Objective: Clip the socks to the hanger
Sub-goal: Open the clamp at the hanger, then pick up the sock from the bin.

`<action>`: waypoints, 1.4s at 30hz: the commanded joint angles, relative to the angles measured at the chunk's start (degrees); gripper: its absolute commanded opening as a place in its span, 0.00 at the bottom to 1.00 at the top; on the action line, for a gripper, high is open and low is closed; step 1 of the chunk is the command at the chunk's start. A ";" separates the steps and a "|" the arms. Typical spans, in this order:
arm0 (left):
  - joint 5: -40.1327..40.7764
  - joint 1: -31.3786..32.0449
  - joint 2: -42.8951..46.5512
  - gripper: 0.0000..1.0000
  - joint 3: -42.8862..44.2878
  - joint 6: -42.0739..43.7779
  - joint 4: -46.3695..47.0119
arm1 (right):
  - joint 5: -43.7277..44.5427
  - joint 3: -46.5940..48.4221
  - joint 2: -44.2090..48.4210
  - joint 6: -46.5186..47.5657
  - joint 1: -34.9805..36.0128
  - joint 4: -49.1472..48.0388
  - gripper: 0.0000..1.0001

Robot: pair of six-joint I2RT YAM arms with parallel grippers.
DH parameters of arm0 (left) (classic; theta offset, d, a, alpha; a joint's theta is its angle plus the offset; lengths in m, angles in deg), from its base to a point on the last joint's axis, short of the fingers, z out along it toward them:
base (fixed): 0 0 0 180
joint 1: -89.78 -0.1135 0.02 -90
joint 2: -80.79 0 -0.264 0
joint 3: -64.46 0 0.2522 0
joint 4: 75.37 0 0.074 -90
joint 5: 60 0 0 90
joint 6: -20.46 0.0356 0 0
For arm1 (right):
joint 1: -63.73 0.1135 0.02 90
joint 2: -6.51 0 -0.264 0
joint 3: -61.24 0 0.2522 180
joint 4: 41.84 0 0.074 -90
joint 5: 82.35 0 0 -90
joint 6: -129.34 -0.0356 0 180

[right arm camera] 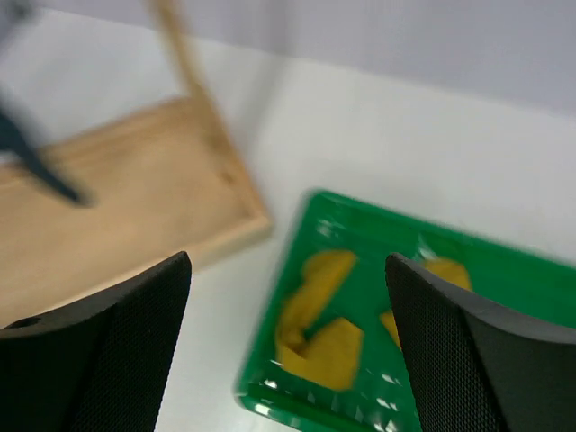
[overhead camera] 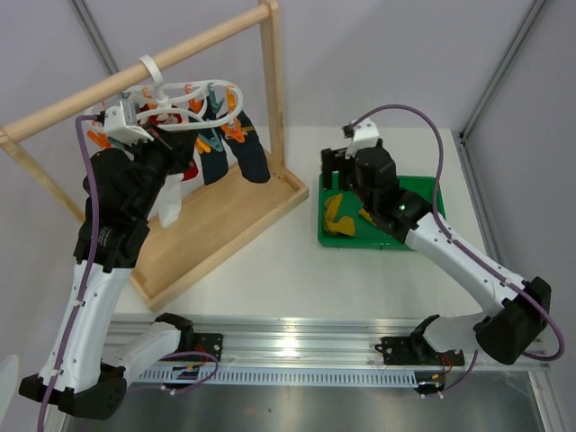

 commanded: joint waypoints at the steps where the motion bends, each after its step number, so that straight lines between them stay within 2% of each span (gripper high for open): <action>1: 1.48 0.16 0.51 0.09 -0.52 0.07 -0.36 | 7.82 -4.20 -2.14 -11.61 -10.73 7.98 0.90; 5: 2.01 0.16 0.78 0.09 -0.61 0.42 -0.80 | 4.12 -9.83 -5.74 -15.49 -18.22 5.87 0.84; 8: 2.18 0.16 1.04 0.09 -0.70 0.59 -0.89 | -1.67 -9.93 -10.66 -15.32 -20.44 4.65 0.81; 13: 2.19 0.16 1.31 0.09 -0.96 0.51 -0.89 | -17.82 -10.28 -15.93 -13.65 -19.48 -1.24 0.79; 16: 2.01 0.16 1.31 0.09 -1.04 0.42 -0.89 | -22.94 -9.93 -19.44 -14.35 -18.16 -1.78 0.78; 25: 1.92 0.16 1.22 0.09 -0.96 0.68 -0.98 | -28.40 -12.39 -22.80 -14.27 -14.73 -1.52 0.73; 30: 2.10 0.07 1.22 0.08 -1.05 0.86 -1.15 | -27.45 -13.26 -23.32 -13.12 -13.32 -0.55 0.72; 31: 2.10 0.07 1.13 0.08 -1.05 0.77 -1.15 | -27.35 -13.53 -23.59 -13.12 -13.50 -0.63 0.68; 36: 2.18 0.16 1.13 0.08 -1.05 0.86 -1.07 | -25.77 -16.42 -24.47 -13.74 -15.43 -1.60 0.60; 39: 2.01 0.16 1.13 0.08 -0.96 0.77 -1.07 | -25.59 -16.96 -24.29 -13.74 -16.75 -2.04 0.50; 41: 1.92 0.16 0.96 0.08 -1.05 0.86 -0.98 | -25.16 -16.70 -24.38 -13.48 -16.93 -2.04 0.39; 42: 2.01 0.07 0.95 0.08 -1.05 0.86 -1.06 | -24.81 -16.52 -24.12 -13.13 -16.93 -1.69 0.28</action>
